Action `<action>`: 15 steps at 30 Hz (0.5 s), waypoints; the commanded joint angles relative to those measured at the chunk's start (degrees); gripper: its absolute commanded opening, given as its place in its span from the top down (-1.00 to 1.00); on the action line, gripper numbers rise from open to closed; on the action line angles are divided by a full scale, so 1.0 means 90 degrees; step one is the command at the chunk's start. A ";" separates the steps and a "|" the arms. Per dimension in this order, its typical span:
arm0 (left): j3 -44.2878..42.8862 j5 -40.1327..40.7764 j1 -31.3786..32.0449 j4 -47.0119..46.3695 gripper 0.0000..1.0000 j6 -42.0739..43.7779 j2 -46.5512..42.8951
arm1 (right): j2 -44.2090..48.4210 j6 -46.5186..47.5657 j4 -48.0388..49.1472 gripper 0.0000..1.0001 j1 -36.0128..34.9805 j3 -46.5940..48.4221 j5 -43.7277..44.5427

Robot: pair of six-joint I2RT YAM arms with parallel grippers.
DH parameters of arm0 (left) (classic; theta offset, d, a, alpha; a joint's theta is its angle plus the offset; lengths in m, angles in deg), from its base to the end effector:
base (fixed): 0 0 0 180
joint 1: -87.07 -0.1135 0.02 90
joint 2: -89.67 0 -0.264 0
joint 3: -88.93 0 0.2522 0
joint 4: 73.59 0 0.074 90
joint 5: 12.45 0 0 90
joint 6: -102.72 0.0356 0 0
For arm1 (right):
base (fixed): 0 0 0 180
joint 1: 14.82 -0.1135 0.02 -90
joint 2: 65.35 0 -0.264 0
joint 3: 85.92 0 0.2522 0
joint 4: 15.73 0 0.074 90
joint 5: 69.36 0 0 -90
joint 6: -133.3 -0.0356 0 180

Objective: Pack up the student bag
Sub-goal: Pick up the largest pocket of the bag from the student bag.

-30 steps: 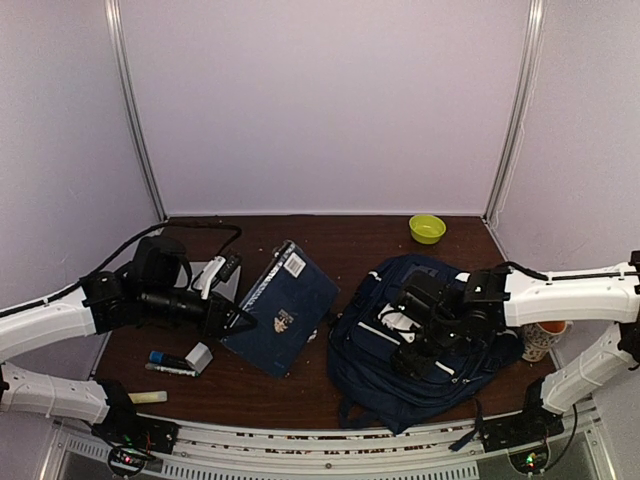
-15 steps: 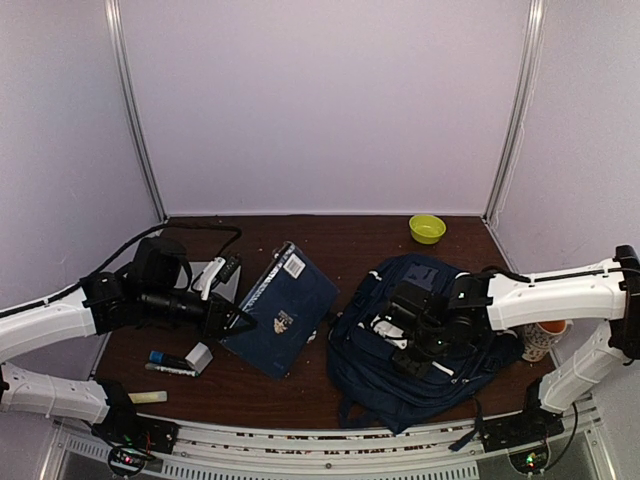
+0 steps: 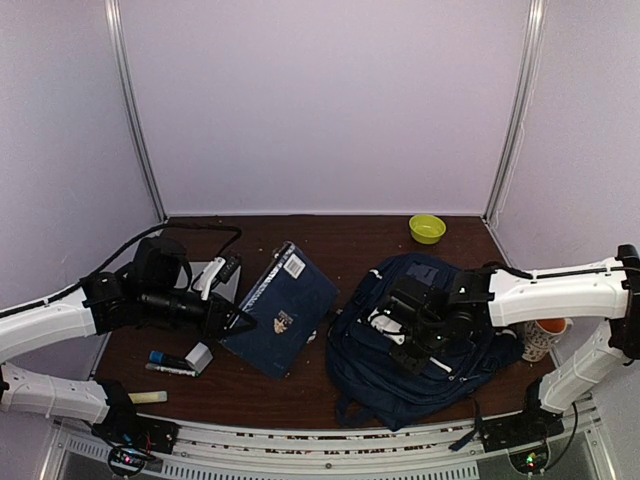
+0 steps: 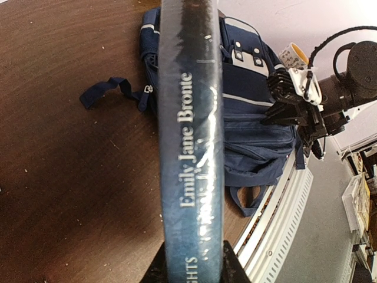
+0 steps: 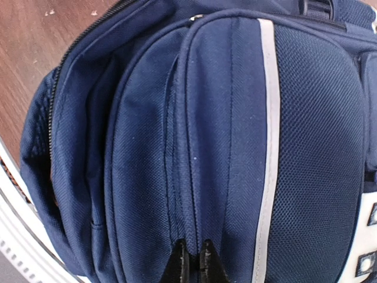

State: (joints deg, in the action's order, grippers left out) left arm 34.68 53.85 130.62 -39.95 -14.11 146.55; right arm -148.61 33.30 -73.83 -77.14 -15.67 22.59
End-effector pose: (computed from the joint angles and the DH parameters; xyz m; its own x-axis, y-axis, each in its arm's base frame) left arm 0.1450 -0.1576 0.2600 -0.7734 0.1650 -0.6121 0.5790 0.5769 -0.5761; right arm 0.1266 0.2387 0.2152 -0.5856 -0.7428 -0.3244 -0.7902 0.6123 0.0245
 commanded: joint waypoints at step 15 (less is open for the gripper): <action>-0.0169 -0.0509 -0.0028 -0.0647 1.00 0.0339 -0.0707 | -0.0020 -0.0514 0.0296 1.00 0.0215 0.1853 0.0769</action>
State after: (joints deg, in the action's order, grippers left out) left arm 34.68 53.32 130.62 -38.27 -13.26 143.71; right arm -149.73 30.00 -74.95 -76.42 -3.17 24.91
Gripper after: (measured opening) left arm 0.185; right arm 0.043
